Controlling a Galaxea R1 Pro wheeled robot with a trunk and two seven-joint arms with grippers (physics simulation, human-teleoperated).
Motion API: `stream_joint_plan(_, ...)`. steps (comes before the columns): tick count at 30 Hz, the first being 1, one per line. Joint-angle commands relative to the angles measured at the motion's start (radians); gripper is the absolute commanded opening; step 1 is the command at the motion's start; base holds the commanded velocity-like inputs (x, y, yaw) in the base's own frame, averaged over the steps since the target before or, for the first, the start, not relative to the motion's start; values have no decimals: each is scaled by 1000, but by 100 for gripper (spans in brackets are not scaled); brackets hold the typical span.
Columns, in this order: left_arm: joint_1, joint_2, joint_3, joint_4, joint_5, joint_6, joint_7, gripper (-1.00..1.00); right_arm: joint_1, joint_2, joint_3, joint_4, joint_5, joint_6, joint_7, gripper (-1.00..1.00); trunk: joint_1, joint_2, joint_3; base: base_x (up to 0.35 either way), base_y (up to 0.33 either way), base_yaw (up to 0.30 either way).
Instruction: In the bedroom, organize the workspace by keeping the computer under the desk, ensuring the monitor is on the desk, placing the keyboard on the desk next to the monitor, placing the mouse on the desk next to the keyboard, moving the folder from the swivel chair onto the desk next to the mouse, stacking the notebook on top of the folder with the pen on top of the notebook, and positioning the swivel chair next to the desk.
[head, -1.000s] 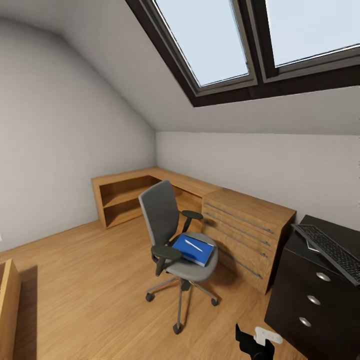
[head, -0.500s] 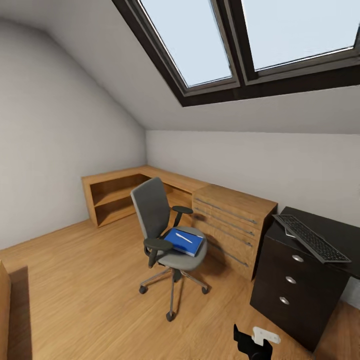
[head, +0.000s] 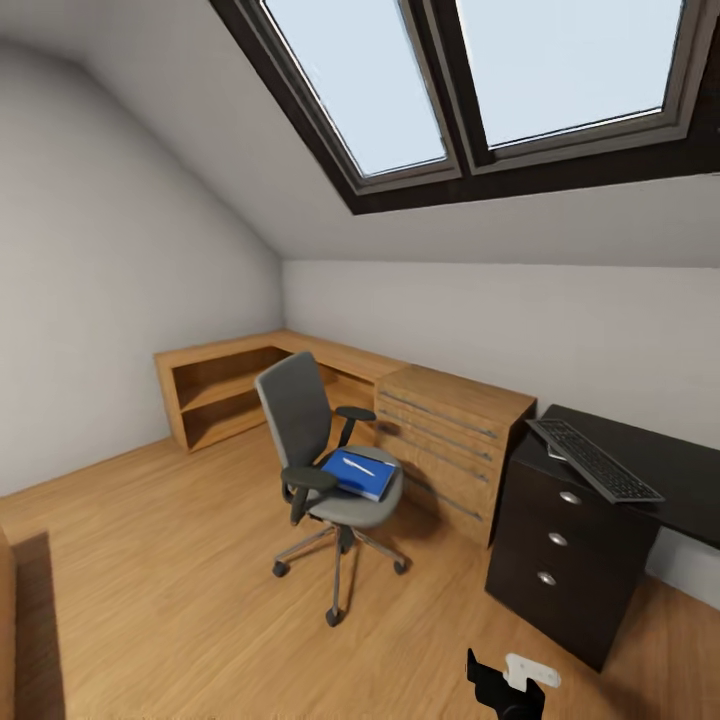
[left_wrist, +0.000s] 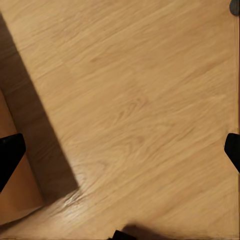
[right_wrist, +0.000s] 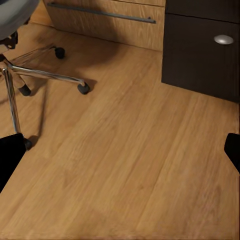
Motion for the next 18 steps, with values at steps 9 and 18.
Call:
stream_joint_plan(9, 0, 0, -8, 0, 8, -5, 4, 100, -1, 0, -6, 2, 4, -4, -2, 100, -1, -1, -11, -331, 0, -144)
stream_joint_plan(18, 0, -1, -8, 0, 8, -6, 4, 100, -1, 0, -6, 2, 4, -4, -2, 100, -1, -1, -25, -334, 56, -46)
